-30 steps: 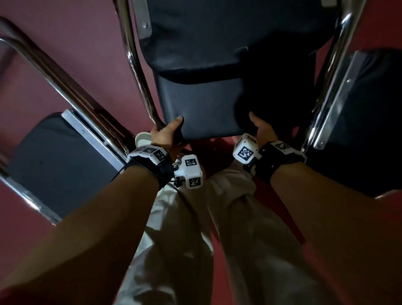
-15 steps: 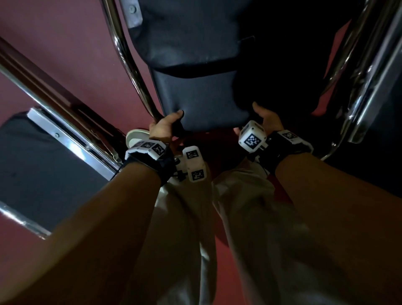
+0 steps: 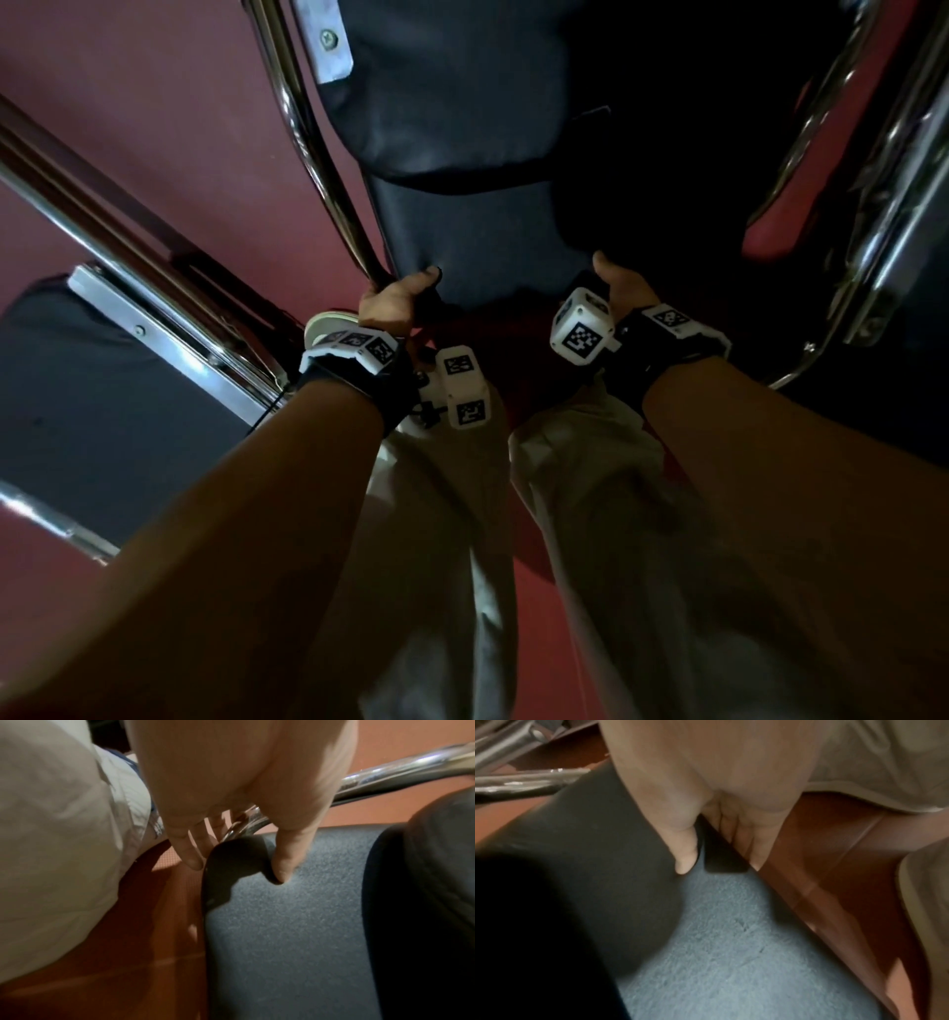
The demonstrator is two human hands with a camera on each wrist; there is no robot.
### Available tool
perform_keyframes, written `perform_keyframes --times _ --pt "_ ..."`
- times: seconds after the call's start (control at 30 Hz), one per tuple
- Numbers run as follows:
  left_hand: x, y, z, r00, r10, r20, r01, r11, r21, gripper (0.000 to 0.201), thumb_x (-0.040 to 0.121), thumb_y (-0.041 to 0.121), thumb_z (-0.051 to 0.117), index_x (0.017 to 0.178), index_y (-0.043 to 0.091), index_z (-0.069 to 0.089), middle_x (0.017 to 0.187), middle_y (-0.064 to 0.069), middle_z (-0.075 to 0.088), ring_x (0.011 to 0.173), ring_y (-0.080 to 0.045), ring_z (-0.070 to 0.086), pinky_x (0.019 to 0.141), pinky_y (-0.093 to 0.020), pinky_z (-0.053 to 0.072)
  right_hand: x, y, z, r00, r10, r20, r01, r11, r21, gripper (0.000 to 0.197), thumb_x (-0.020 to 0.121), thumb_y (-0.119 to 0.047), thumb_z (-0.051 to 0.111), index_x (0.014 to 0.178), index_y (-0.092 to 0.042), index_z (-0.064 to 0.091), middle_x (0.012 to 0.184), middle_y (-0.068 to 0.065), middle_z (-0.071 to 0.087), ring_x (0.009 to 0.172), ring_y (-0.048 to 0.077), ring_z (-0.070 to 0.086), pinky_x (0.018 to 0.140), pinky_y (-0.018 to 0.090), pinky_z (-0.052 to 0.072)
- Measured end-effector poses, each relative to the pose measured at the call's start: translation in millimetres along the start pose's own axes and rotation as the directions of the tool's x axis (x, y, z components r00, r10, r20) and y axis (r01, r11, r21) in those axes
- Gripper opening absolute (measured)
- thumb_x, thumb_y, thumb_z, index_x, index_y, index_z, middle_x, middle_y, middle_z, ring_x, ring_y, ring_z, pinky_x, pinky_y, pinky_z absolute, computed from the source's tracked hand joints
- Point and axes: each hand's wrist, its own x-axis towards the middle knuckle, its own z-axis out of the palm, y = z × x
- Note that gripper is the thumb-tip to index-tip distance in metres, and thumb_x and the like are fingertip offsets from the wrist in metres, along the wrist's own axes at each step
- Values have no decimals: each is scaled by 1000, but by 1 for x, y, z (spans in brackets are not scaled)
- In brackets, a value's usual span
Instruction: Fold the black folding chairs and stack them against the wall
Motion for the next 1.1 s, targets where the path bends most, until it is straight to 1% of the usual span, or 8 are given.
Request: perform_keyframes --times 0.13,0.27,0.43,0.57,0.7,0.8,0.93,1.1 --pt "4 0 -5 999 -45 22 44 999 23 59 70 35 86 119 11 65 103 -8 75 93 -30 72 72 -40 58 0 -4 1 999 1 -34 -1 1000 2 41 105 -33 42 77 -4 51 41 4 58 32 14 56 28 15 36" --pt "-6 3 -6 999 -29 19 28 998 53 55 73 35 86 118 11 65 97 -5 74 81 -23 72 61 -31 56 -11 -5 7 998 13 -55 -9 997 81 34 106 -24 42 81 -3 54 53 8 63 35 17 59 28 17 38" --pt "-50 21 -7 1000 6 14 -7 997 73 31 85 23 76 108 8 63 83 -2 65 73 -16 64 58 -28 57 -54 -5 15 1000 6 -7 -4 967 257 29 103 -23 48 81 -5 55 80 10 58 70 26 56 64 37 49" --pt "-105 52 -20 996 89 18 -91 984 151 54 88 32 72 131 4 55 102 -6 62 92 -23 60 73 -35 50 -110 -17 22 1000 -6 28 -1 969 247 25 96 -33 58 96 -8 59 87 8 58 76 22 56 81 41 54" --pt "-193 96 -61 977 209 -27 -205 971 121 52 85 34 75 127 9 59 108 -7 65 94 -21 61 93 -39 50 -199 -41 39 995 -35 88 16 979 206 29 98 -30 56 119 -10 57 76 7 46 70 21 51 102 40 43" --pt "-271 127 -102 970 236 -49 -233 970 67 59 80 39 76 129 13 57 121 -11 65 111 -27 61 105 -50 47 -288 -53 55 980 -61 187 31 987 158 57 99 -34 53 148 -9 39 95 7 59 111 35 60 114 44 35" --pt "-386 180 -169 960 276 -43 -279 958 -72 49 83 42 73 121 20 52 122 -10 62 112 -28 61 86 -42 53 -425 -76 82 955 -160 252 102 968 229 56 101 -25 50 150 -5 32 155 21 32 144 39 28 118 47 27" --pt "-502 233 -254 923 375 -88 -384 875 -294 21 90 29 68 107 18 60 95 -6 59 84 -22 55 66 -28 42 -595 -96 121 906 -276 320 247 960 130 23 101 -24 51 118 -8 52 148 19 43 135 36 44 93 45 47"
